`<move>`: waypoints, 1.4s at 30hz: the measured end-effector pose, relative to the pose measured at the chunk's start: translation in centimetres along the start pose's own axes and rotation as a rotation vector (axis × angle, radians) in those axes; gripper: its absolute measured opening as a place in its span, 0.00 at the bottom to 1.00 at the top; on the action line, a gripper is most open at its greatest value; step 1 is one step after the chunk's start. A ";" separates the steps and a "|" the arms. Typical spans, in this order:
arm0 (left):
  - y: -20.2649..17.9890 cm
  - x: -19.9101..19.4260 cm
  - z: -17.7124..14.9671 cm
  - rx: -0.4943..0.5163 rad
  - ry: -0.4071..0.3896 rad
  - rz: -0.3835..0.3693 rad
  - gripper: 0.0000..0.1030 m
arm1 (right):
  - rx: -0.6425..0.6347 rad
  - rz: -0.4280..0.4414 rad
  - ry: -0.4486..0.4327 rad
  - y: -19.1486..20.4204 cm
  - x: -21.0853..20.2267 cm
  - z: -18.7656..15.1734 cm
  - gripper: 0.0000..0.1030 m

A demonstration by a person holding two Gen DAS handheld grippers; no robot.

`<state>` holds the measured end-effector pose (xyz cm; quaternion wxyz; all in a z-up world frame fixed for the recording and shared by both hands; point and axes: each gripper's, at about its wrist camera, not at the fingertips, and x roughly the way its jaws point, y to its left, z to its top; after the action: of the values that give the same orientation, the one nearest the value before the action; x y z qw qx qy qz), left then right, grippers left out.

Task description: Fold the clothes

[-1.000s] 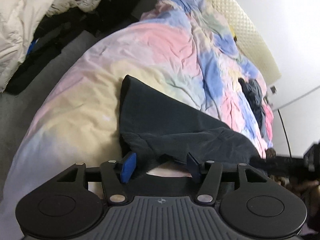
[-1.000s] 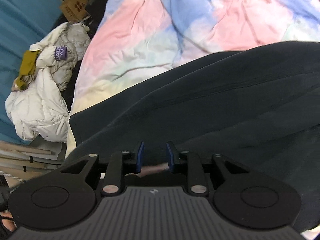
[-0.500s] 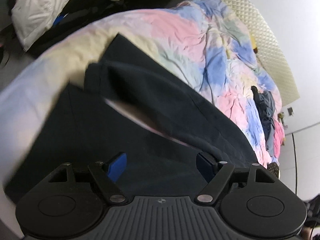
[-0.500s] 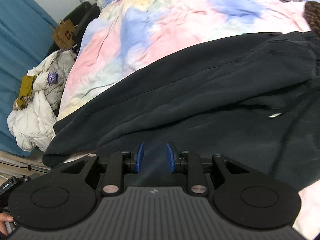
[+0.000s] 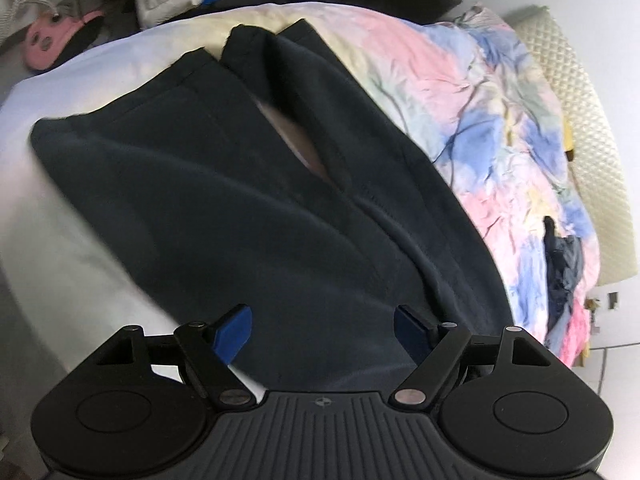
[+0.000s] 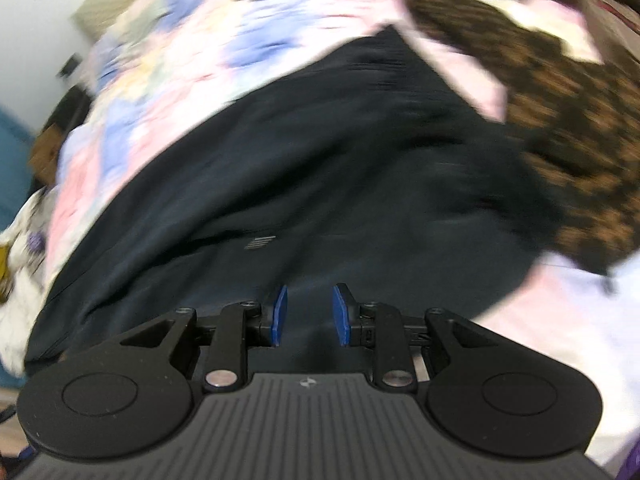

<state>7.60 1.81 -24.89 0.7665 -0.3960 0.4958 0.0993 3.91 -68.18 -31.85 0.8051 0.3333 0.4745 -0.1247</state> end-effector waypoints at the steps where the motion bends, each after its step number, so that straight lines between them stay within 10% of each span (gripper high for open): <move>1: -0.2 -0.3 -0.6 0.000 -0.002 0.013 0.78 | 0.018 -0.015 -0.004 -1.6 0.1 0.2 0.27; 9: -0.6 -2.1 -2.7 -0.057 -0.026 0.094 0.78 | 0.209 -0.091 -0.057 -12.0 1.3 0.6 0.42; 20: 0.6 -4.6 -3.6 -0.152 -0.050 0.160 0.78 | 0.238 -0.036 -0.056 -14.4 5.1 2.1 0.58; 27: 1.3 -5.2 -3.1 -0.222 -0.068 0.148 0.78 | 0.248 0.108 -0.155 -13.3 4.5 2.4 0.54; 42: 8.9 -4.1 -3.2 -0.591 -0.105 0.073 0.78 | 0.317 -0.002 -0.193 -9.8 1.8 3.3 0.23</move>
<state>-1.46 6.46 -26.61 0.6386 -0.5780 0.4192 0.2871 2.02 -77.49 -36.34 0.7840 0.4421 0.3699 -0.2303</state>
